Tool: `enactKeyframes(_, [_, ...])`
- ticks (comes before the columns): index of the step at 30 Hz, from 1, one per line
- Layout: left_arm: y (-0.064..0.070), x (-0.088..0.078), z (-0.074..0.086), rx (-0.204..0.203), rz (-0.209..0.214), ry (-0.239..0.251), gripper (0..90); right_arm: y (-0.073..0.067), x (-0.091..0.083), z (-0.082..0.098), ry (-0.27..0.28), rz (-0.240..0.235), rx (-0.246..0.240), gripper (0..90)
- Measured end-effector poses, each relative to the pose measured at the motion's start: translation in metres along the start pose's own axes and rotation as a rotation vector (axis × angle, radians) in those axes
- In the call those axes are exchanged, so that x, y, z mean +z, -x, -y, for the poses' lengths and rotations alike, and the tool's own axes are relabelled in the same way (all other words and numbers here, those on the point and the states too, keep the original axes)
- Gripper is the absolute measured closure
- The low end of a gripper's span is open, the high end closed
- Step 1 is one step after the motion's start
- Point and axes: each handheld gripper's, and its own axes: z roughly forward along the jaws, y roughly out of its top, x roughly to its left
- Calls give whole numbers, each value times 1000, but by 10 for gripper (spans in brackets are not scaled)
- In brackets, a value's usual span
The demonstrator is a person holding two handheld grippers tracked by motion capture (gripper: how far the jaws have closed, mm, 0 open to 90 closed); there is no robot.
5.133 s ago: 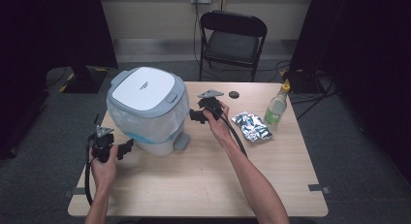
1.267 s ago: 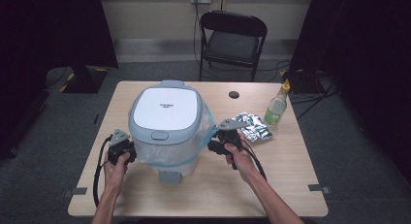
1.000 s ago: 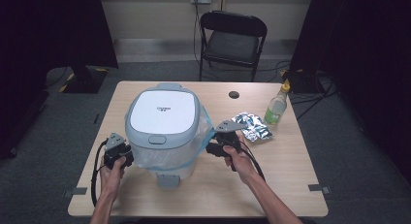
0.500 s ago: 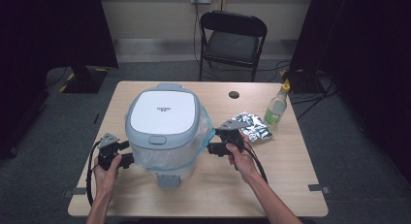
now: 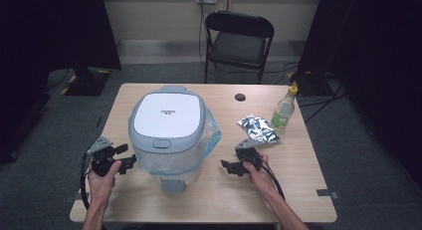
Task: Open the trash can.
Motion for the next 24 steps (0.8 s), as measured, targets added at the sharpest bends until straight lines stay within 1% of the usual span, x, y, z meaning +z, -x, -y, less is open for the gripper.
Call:
enactKeyframes(1, [0, -2, -1, 2, -3, 3, 240, 2, 1, 5, -11, 8, 2, 227])
enactKeyframes(2, [0, -4, -3, 0, -8, 4, 246, 3, 0, 8, 5, 15, 2, 226])
enactKeyframes(3, [1, -6, -5, -3, -26, 7, 265, 4, -1, 9, 1, 20, 1, 227])
enactKeyframes(4, [1, -7, -7, -7, -30, 8, 280, 5, -3, 9, -3, 26, 10, 231])
enactKeyframes(5, [2, -9, -9, -10, -25, 10, 283, 7, -3, 9, -1, 31, 15, 233])
enactKeyframes(6, [3, -12, -11, -6, -35, 17, 283, 8, -3, 9, 1, 39, 9, 234])
enactKeyframes(7, [5, -14, -13, -6, -35, 24, 283, 7, -3, 10, 1, 56, 1, 234])
enactKeyframes(11, [8, -22, -20, 0, -21, 53, 283, 3, -1, 10, -11, 84, -36, 227])
enactKeyframes(12, [9, -24, -21, 0, -8, 61, 283, 3, -1, 10, -11, 84, -33, 227])
enactKeyframes(14, [12, -29, -23, 10, -8, 71, 283, 3, -1, 10, -11, 84, -33, 226])
enactKeyframes(18, [13, -37, -27, -3, 29, 89, 272, 3, -1, 10, -12, 84, -33, 225])
enactKeyframes(20, [14, -42, -28, 4, 19, 93, 273, 3, -1, 10, -12, 83, -34, 226])
enactKeyframes(21, [14, -46, -30, 13, 13, 95, 273, 3, -1, 10, -12, 83, -34, 226])
enactKeyframes(24, [16, -53, -34, 23, 13, 115, 279, 3, -1, 10, -11, 84, -33, 225])
